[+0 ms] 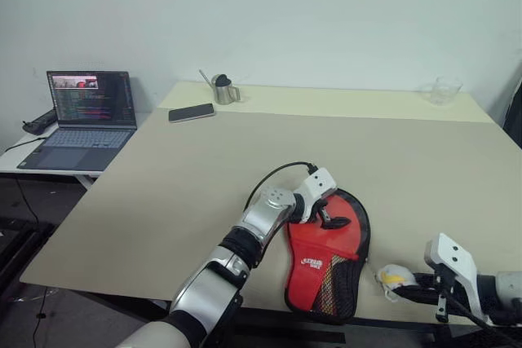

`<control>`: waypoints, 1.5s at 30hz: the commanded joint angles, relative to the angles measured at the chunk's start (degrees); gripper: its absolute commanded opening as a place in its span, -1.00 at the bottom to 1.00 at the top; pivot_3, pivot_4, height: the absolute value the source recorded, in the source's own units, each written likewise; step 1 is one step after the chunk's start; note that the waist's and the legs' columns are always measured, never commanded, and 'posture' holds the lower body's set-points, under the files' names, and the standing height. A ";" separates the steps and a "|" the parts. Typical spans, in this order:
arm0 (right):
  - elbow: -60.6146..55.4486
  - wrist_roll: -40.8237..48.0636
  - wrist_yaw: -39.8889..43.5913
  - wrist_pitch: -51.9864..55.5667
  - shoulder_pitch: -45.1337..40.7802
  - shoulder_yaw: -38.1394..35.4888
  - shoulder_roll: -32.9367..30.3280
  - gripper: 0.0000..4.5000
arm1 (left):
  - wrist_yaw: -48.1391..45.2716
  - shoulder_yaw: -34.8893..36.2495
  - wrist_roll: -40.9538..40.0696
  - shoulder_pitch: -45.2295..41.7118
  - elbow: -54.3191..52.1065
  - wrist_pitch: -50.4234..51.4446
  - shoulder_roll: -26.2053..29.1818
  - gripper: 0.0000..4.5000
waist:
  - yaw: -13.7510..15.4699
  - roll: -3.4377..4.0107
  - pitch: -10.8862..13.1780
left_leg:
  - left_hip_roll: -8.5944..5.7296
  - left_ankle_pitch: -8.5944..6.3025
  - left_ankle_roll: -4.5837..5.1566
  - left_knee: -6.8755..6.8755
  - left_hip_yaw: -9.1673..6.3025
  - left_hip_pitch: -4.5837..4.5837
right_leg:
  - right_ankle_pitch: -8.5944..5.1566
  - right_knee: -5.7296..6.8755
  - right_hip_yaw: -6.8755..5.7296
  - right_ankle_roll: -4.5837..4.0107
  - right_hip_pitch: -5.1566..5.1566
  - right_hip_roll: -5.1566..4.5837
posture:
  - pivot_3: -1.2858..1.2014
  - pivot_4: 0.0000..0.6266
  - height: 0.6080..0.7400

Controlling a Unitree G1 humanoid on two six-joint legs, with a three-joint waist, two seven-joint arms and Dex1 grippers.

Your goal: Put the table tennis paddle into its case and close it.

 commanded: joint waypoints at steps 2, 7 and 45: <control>0.89 -1.68 0.16 -0.87 -1.05 4.28 0.18 -0.85 | 0.22 -1.18 2.50 0.98 2.41 1.22 0.67 1.00 | -0.09 -0.02 -0.01 | 0.01 0.00 0.00 0.00 -0.04 0.01 | 0.00 -0.03 -0.04 0.00 0.03 -0.01 | 0.03 -0.52 1.00; 1.84 -1.73 1.48 -1.74 -1.82 5.16 -0.80 -0.85 | 0.47 -0.86 2.95 1.26 2.19 1.31 1.28 1.00 | -0.24 -0.02 -0.03 | 0.03 0.00 -0.01 0.00 -0.04 0.03 | 0.00 -0.03 -0.05 0.00 0.05 0.00 | 0.03 -0.52 1.00; -4.04 5.82 7.43 4.41 -2.93 7.37 -5.04 0.49 | 1.80 -0.90 3.32 1.86 1.30 2.17 2.16 1.00 | -0.56 -0.26 -0.18 | 0.07 0.00 -0.01 0.08 -0.02 0.08 | 0.02 0.04 -0.03 0.01 0.09 0.01 | 0.03 -0.52 1.00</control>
